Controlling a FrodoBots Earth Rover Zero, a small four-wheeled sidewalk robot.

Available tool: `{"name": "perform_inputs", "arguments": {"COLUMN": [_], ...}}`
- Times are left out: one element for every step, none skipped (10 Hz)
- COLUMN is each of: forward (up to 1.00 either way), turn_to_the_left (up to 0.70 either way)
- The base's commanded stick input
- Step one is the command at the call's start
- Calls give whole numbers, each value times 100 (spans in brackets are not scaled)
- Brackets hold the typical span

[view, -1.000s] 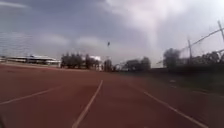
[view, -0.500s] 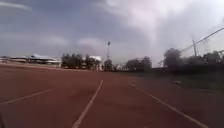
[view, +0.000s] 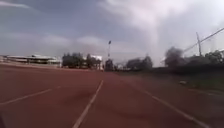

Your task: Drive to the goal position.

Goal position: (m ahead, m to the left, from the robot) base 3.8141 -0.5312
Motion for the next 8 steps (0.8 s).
{"name": "perform_inputs", "arguments": {"forward": [70,70,70,70,70,70,70,70], "turn_to_the_left": [0,0,0,0,0,0,-6,-23]}}
